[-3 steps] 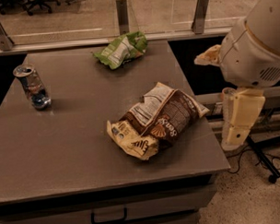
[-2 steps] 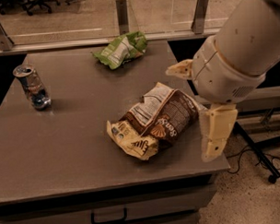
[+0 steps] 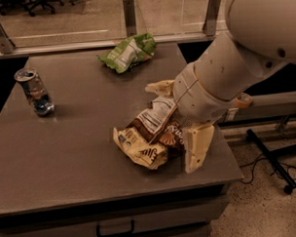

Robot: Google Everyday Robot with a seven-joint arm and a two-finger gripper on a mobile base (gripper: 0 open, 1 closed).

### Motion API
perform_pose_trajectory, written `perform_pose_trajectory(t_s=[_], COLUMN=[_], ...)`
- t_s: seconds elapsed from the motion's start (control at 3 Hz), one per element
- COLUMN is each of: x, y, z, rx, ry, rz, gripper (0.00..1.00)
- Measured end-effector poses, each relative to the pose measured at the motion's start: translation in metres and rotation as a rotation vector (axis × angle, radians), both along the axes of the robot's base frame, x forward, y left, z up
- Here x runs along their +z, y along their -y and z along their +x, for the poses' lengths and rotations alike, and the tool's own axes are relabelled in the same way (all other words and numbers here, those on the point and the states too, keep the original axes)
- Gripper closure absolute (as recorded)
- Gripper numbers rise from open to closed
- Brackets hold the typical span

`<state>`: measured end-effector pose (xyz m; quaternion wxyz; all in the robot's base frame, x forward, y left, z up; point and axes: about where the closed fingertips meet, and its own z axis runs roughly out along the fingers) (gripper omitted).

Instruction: Pick brown chip bag

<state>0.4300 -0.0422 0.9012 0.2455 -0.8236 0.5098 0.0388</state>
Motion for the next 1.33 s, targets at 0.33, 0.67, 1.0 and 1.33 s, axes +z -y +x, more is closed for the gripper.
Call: perform_pose_trajectory(t_s=[0.33, 0.67, 1.0, 1.33], x=[-0.026, -0.04, -0.037, -0.005], y=[-0.001, -0.006, -0.011, -0.006], z=[0.009, 0.016, 0.018, 0.016], rx=[0.019, 0.003, 0.012, 0.024], ry=[-0.006, -0.002, 0.009, 0.038], rz=[0.008, 0.01, -0.02, -0.061], gripper=[0.06, 0.23, 0.47, 0.7])
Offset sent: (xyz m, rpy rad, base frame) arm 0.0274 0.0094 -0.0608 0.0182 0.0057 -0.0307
